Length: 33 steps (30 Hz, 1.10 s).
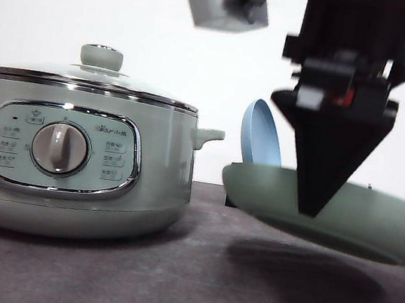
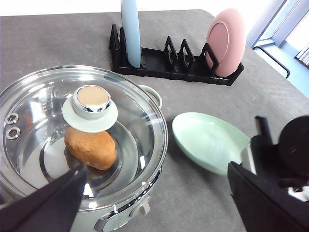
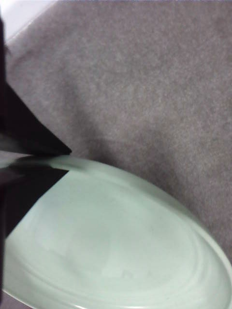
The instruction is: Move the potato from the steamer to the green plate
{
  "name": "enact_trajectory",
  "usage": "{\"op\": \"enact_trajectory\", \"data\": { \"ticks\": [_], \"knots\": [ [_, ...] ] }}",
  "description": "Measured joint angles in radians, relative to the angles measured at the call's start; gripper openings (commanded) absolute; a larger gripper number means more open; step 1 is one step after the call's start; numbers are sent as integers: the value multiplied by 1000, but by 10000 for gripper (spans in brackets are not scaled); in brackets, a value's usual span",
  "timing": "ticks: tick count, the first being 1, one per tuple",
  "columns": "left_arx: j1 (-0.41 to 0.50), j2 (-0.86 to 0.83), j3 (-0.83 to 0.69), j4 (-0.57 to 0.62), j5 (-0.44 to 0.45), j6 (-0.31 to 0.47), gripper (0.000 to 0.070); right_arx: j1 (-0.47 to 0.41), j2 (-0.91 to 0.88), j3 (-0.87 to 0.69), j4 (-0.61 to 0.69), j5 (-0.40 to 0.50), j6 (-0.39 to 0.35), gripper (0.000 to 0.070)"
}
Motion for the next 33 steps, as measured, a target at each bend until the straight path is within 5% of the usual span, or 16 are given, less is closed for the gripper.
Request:
{"op": "enact_trajectory", "data": {
  "ticks": [13, 20, 33],
  "knots": [
    [0, 0, 0, 0, 0, 0, 596, 15, 123, -26, 61, -1, 15, 10],
    [0, 0, 0, 0, 0, 0, 596, 15, 162, -26, 76, -54, 39, 285],
    [0, 0, 0, 0, 0, 0, 596, 15, 113, -25, 67, -53, 44, 287]
  ]
}}
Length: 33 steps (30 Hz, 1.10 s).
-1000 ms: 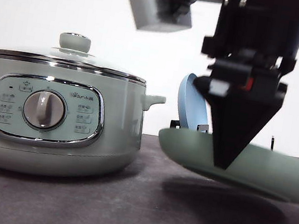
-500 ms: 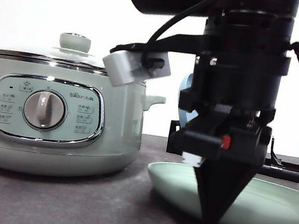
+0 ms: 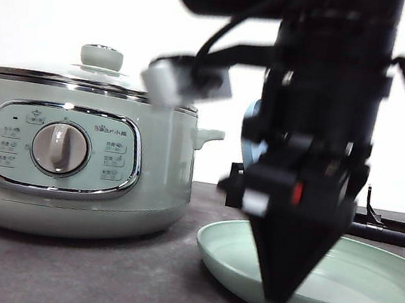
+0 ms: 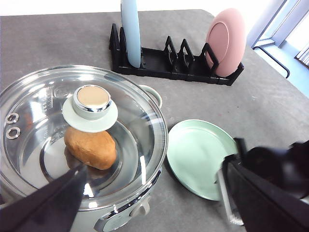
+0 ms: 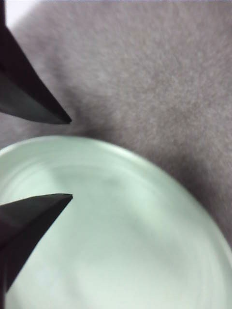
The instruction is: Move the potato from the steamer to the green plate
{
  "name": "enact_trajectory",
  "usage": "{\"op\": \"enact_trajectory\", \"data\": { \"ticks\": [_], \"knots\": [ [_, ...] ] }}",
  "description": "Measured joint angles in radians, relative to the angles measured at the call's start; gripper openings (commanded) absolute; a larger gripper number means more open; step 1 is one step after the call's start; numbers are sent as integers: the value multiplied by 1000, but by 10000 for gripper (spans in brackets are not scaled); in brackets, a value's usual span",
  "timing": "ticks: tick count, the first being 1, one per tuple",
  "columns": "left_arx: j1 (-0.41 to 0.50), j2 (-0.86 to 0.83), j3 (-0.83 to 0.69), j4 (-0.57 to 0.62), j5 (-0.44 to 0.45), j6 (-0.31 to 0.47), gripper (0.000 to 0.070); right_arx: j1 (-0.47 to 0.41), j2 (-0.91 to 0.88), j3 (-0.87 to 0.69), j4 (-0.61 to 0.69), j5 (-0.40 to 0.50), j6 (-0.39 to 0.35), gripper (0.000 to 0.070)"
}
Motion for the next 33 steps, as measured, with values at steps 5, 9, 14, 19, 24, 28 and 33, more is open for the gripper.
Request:
{"op": "enact_trajectory", "data": {
  "ticks": [5, 9, 14, 19, 24, 28, 33],
  "knots": [
    [0, 0, 0, 0, 0, 0, 596, -10, -136, 55, -19, -1, 0, 287],
    [0, 0, 0, 0, 0, 0, 596, -33, -254, 125, -16, -32, -1, 287],
    [0, 0, 0, 0, 0, 0, 596, -97, -358, 201, -1, -144, -6, 287],
    [0, 0, 0, 0, 0, 0, 596, -206, -413, 260, 29, -345, -8, 287],
    [0, 0, 0, 0, 0, 0, 596, -325, -421, 285, 40, -609, -8, 287],
    [0, 0, 0, 0, 0, 0, 596, -390, -419, 285, 35, -729, -8, 287],
    [0, 0, 0, 0, 0, 0, 596, -412, -419, 285, 35, -733, -8, 287]
  ]
}}
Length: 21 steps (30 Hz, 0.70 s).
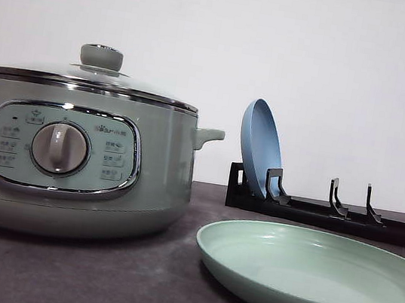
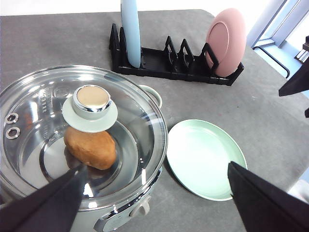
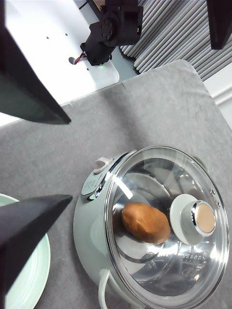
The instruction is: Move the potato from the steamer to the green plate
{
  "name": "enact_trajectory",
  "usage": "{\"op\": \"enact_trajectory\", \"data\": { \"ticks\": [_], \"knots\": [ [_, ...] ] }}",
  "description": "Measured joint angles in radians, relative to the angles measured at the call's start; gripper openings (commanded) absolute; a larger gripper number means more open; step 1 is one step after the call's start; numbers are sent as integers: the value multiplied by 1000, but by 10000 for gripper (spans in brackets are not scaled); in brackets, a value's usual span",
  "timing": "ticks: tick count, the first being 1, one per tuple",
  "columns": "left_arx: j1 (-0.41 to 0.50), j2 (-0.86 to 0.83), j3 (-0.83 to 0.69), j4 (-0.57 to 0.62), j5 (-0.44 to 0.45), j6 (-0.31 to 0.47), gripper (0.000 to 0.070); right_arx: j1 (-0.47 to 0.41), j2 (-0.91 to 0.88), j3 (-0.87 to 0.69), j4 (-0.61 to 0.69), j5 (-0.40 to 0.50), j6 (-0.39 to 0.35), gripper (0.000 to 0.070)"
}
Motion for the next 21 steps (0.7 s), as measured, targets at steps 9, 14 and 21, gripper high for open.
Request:
{"op": "enact_trajectory", "data": {
  "ticks": [9, 14, 21],
  "knots": [
    [0, 6, 0, 1, -7, -13, 601, -1, 0, 0, -1, 2, 0, 287],
    [-6, 87, 66, -14, -53, -25, 599, -1, 0, 0, -2, 2, 0, 287],
    [-69, 323, 289, -86, -152, -26, 597, -1, 0, 0, -5, 2, 0, 287]
  ]
}}
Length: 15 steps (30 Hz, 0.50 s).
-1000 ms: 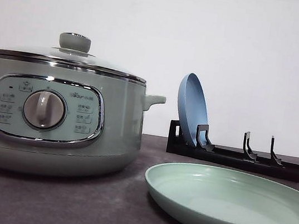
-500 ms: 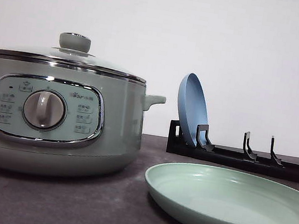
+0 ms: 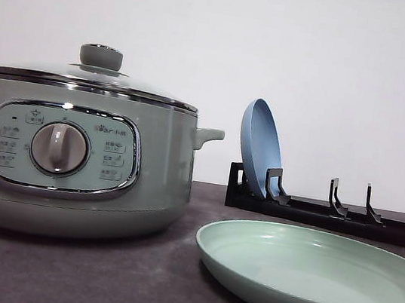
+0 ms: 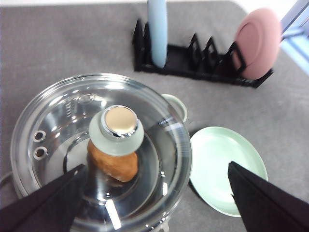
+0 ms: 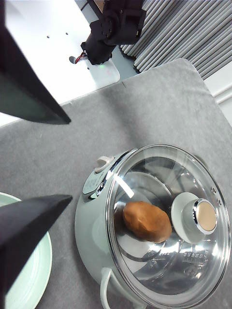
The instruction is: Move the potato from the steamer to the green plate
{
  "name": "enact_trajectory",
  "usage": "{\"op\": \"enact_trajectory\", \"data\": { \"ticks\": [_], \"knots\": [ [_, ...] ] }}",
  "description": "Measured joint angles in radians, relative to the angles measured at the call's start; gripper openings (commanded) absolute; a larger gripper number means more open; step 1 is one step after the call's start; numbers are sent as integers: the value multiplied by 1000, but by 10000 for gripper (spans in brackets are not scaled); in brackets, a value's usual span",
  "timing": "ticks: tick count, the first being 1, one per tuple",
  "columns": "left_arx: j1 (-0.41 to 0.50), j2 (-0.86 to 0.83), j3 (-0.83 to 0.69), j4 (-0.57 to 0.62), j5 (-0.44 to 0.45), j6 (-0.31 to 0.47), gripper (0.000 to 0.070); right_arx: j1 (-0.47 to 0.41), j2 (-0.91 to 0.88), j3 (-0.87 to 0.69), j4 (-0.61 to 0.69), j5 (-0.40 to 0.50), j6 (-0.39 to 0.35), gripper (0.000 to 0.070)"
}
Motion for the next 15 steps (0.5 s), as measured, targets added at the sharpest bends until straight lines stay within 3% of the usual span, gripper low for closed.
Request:
{"op": "enact_trajectory", "data": {
  "ticks": [9, 15],
  "knots": [
    [-117, 351, 312, -158, -175, 18, 595, 0, 0, 0, -1, 0, -1, 287],
    [-174, 530, 443, -254, -285, 33, 595, 0, 0, 0, -1, 1, -1, 287]
  ]
}}
